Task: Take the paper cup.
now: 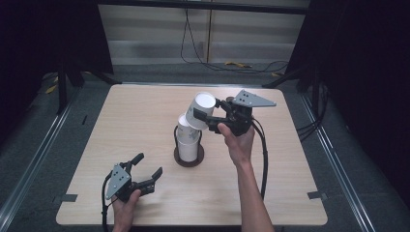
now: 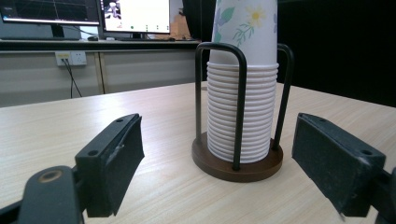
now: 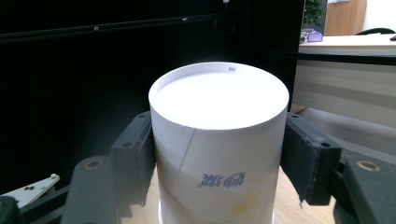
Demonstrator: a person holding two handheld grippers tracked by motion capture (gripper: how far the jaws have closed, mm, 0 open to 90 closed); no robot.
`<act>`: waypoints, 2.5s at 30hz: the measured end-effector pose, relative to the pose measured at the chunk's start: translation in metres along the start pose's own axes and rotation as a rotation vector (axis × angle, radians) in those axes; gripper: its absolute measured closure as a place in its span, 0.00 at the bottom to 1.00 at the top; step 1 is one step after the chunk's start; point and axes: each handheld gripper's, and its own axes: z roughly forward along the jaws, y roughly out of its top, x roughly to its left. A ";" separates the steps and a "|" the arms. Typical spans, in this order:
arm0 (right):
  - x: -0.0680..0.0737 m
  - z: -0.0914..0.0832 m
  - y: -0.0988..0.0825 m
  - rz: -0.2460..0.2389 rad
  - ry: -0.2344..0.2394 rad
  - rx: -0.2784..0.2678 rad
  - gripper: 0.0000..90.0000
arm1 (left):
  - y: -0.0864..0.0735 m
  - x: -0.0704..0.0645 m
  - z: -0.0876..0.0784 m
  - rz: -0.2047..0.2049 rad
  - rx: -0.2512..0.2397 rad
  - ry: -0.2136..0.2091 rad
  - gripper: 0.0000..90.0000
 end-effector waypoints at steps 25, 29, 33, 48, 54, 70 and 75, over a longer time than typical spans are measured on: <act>0.010 -0.043 -0.036 0.027 0.029 0.016 0.38 | 0.004 -0.004 0.007 -0.021 0.097 -0.086 0.20; 0.014 -0.042 -0.046 0.040 0.046 0.026 0.38 | 0.004 -0.004 0.007 -0.028 0.105 -0.123 0.19; 0.016 -0.041 -0.055 0.045 0.056 0.041 0.38 | 0.006 -0.006 0.007 -0.049 0.099 -0.131 0.19; 0.024 -0.042 -0.082 0.049 0.127 0.085 0.38 | 0.016 -0.029 0.021 0.010 0.151 -0.284 0.19; 0.027 -0.041 -0.091 0.058 0.138 0.084 0.39 | 0.018 -0.036 0.026 0.013 0.163 -0.344 0.22; 0.033 -0.033 -0.118 0.080 0.183 0.094 0.39 | 0.023 -0.048 0.035 0.065 0.145 -0.416 0.18; 0.034 -0.030 -0.122 0.081 0.178 0.110 0.39 | 0.024 -0.050 0.037 0.071 0.149 -0.418 0.18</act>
